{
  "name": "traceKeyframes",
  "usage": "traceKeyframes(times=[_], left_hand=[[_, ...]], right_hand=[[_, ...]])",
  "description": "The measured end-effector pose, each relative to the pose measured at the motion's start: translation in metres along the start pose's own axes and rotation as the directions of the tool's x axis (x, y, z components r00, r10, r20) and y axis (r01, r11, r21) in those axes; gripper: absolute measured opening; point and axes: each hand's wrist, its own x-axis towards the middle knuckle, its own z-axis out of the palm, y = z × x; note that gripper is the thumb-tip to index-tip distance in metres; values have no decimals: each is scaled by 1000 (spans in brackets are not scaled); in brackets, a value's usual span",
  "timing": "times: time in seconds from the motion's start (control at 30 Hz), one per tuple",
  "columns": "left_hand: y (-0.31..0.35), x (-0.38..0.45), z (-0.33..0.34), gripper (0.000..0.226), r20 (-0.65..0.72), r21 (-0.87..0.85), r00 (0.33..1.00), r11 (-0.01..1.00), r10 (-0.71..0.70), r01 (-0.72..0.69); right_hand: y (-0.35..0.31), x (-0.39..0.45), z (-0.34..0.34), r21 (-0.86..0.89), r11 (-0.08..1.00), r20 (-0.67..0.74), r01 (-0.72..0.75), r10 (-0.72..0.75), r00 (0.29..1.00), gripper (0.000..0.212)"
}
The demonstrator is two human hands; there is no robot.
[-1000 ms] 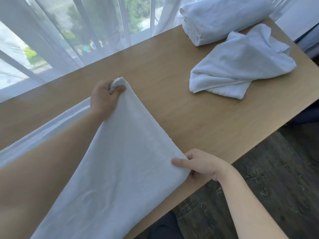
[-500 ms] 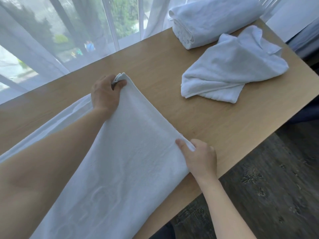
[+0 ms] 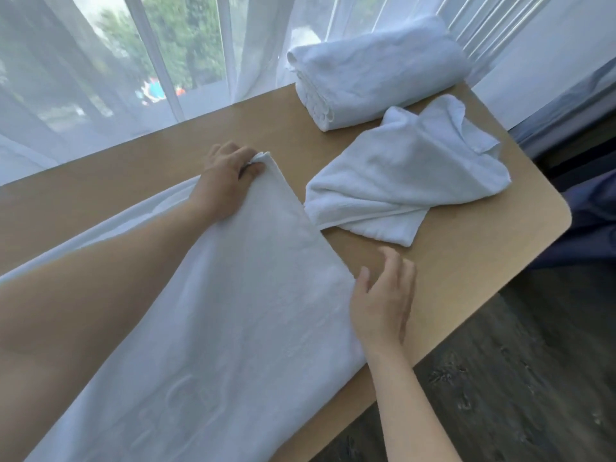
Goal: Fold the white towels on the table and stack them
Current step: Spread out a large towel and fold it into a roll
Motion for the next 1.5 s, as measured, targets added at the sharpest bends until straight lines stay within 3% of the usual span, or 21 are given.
traceKeyframes(times=[0.07,0.17,0.27,0.37,0.43,0.5,0.6,0.77,0.83,0.93,1.03,1.07,1.13,1.2,1.27,1.3,1.37,1.5], left_hand=[[2,2,3,17,1,50,1000,999,-8,8],[14,-13,5,34,-63,90,998,996,28,-22],[23,-55,12,51,-139,154,990,988,3,19],[22,-92,25,65,-44,354,998,933,-52,64],[20,-93,29,72,25,460,997,886,-78,58],[22,-87,30,74,49,493,994,868,-95,58],[21,-85,31,74,59,511,994,858,-96,52],[21,-84,30,73,41,507,995,860,-91,58],[24,-84,31,72,26,506,996,861,-82,57],[25,-85,32,72,24,505,996,861,-85,61],[27,-85,32,72,8,511,997,857,-80,64],[27,-85,32,72,7,512,997,857,-75,61],[27,-86,32,72,-3,514,998,856,-70,61],[26,-86,32,72,-5,519,998,853,-65,58],[25,-85,32,72,-1,518,998,853,-69,59],[24,-84,32,71,-1,518,998,853,-69,59],[23,-84,32,71,0,512,998,857,-65,56],[24,-83,32,69,-3,480,996,874,-88,79]], right_hand=[[-12,31,1,52,997,12,57,-58,998,50],[-27,84,0,-100,993,35,64,-61,998,67],[-37,136,-2,-44,995,62,-88,90,994,67],[-48,177,3,157,935,86,-319,309,947,96],[-54,188,10,34,935,92,-353,348,933,105],[-57,189,20,-44,951,50,-305,307,950,94],[-58,195,25,30,978,-47,-205,206,977,68],[-59,214,1,169,973,-159,-157,184,970,52],[-67,223,-20,290,956,-362,-44,152,920,48],[-90,242,-53,365,906,-674,213,99,732,51],[-117,268,-61,300,855,-819,423,3,574,57],[-125,277,-57,273,854,-812,443,-43,582,58],[-131,291,-38,246,879,-666,407,-152,730,55],[-121,303,-13,251,921,-287,299,-224,931,51],[-106,306,3,223,948,86,228,-252,964,50],[-101,305,7,218,949,164,228,-266,950,52],[-95,297,7,254,943,178,217,-266,947,57],[-86,241,-1,309,901,-1,305,-321,947,55]])
